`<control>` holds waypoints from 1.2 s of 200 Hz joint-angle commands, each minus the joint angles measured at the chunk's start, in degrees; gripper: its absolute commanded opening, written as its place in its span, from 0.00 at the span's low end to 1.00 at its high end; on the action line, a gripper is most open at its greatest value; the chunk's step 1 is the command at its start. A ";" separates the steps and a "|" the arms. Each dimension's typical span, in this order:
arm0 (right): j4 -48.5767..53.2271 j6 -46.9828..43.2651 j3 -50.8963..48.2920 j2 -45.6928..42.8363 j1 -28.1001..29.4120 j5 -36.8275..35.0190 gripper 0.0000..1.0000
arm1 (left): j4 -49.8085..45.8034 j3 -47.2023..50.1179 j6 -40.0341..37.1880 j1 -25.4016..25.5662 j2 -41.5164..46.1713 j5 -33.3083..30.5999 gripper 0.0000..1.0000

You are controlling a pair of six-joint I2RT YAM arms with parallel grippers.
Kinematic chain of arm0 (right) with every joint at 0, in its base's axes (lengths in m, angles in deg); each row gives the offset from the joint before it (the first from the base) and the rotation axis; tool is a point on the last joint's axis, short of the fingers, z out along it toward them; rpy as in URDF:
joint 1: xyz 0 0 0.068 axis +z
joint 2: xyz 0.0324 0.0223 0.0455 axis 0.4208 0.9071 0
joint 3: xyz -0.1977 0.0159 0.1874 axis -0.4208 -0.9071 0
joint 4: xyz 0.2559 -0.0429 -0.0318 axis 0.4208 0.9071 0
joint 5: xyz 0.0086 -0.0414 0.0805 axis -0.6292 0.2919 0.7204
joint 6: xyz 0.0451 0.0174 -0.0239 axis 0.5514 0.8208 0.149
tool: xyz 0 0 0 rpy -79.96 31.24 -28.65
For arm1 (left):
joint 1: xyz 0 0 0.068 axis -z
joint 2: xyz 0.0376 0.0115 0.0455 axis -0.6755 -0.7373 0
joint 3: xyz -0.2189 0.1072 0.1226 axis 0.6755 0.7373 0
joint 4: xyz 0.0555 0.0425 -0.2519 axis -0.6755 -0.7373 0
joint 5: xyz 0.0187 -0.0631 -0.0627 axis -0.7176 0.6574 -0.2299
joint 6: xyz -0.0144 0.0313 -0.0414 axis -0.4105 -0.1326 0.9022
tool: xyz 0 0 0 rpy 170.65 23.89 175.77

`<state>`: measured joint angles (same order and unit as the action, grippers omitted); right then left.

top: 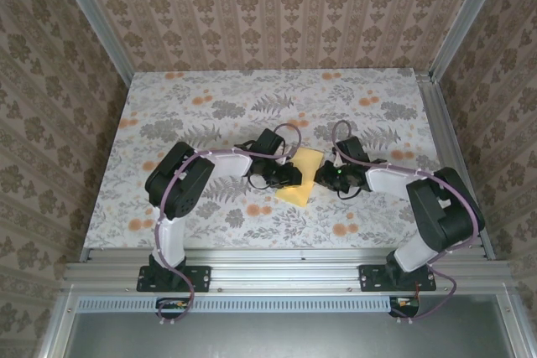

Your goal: Fold a paper plane with a square sheet of paper (pick it up from the middle)

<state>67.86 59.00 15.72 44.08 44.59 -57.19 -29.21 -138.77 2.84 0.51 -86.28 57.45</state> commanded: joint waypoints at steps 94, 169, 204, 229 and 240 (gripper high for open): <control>-2.00 0.86 0.07 4.08 -0.44 6.00 0.36 | -6.95 -5.87 -4.09 -0.37 -1.84 1.85 0.23; -4.87 0.84 1.06 5.98 -0.37 7.89 0.36 | -6.28 -4.84 -4.50 -0.77 -3.97 1.85 0.22; -5.90 1.03 1.09 5.79 -0.45 8.57 0.36 | -4.91 -3.68 -4.20 -1.26 -3.88 1.85 0.21; -6.30 1.14 1.06 4.69 -0.44 8.50 0.37 | -4.22 -3.20 -4.02 -1.63 -3.97 2.06 0.21; -4.44 0.27 1.54 4.24 -0.40 7.62 0.37 | -3.95 -2.87 -4.02 -1.70 -3.97 2.26 0.21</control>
<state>63.84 59.48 15.61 48.54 43.80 -49.45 -33.93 -142.93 -0.17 -0.61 -88.88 58.93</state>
